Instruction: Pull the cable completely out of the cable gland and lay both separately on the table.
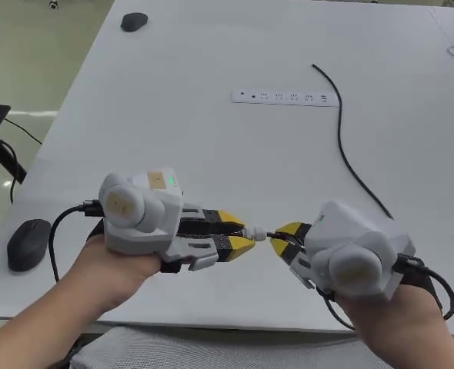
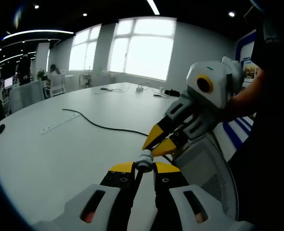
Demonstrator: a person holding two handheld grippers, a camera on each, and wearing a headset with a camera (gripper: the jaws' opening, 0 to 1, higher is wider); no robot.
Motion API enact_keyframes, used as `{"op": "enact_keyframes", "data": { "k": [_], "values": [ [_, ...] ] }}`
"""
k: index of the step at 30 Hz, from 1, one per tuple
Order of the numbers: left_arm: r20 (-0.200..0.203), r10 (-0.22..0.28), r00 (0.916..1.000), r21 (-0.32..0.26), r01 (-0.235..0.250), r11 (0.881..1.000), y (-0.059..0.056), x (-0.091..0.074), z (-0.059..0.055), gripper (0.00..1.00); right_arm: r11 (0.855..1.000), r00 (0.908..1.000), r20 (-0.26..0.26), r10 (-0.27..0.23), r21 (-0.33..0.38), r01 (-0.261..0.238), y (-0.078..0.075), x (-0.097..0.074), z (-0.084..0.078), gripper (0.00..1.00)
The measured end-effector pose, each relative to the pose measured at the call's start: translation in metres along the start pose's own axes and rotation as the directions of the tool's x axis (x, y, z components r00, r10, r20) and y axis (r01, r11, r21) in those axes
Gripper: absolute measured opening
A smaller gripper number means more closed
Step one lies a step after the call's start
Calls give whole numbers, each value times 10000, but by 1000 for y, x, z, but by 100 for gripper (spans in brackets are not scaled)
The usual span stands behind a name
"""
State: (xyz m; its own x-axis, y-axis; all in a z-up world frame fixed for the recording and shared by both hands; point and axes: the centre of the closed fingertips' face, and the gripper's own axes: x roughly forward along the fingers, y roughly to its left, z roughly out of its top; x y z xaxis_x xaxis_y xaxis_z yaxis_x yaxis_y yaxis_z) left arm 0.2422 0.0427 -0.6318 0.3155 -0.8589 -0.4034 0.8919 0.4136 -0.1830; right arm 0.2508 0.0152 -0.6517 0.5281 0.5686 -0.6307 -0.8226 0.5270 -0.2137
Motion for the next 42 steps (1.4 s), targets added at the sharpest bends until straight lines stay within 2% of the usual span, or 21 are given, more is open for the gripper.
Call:
{"op": "enact_keyframes", "data": {
  "k": [6, 13, 19, 23, 25, 27, 31, 33, 34, 36, 42],
  "values": [
    [14, 75, 10000, -20, -75, 10000, 0, -1, 0, 15, 9968, 9998, -157, -149, 785, 161, -10, 0, -13, 0],
    [10, 82, 10000, 0, -82, 10000, 1, -1, 0, 15, 9863, 9989, -383, -280, 1612, 338, -17, 2, -29, 0],
    [53, 67, 10000, -9, -66, 10000, 1, 0, 2, 15, 9574, 9977, -481, -477, 2825, 594, -25, 2, -42, 0],
    [32, 47, 10000, 44, -48, 10000, 1, 1, 4, 15, 9433, 9967, -584, -571, 3239, 730, -29, 3, -51, 0],
    [54, 55, 10000, 56, -56, 10000, 2, 1, 5, 15, 9276, 9956, -669, -654, 3637, 854, -33, 4, -59, 0],
    [72, 37, 10000, 48, -37, 10000, 2, 1, 5, 15, 9239, 9941, -785, -743, 3699, 982, -35, 5, -65, 0],
    [13, 1, 10000, 78, -1, 10000, 1, 2, 3, 15, 9071, 9931, -856, -805, 4067, 1086, -36, 6, -75, 0],
    [17, -9, 10000, 95, 9, 10000, 0, 2, 3, 15, 8808, 9930, -892, -779, 4604, 1105, -36, 7, -80, 0],
    [18, -15, 10000, 100, 15, 9999, 0, 2, 3, 15, 8735, 9934, -884, -728, 4751, 1063, -36, 8, -81, 0],
    [-37, -55, 10000, 90, 55, 9999, 0, 4, 2, 15, 8696, 9938, -901, -644, 4835, 1002, -34, 8, -81, 0],
    [-92, -89, 9999, 105, 90, 9999, 2, 4, 2, 15, 8836, 9944, -925, -511, 4598, 882, -33, 8, -81, 0]
  ]
}}
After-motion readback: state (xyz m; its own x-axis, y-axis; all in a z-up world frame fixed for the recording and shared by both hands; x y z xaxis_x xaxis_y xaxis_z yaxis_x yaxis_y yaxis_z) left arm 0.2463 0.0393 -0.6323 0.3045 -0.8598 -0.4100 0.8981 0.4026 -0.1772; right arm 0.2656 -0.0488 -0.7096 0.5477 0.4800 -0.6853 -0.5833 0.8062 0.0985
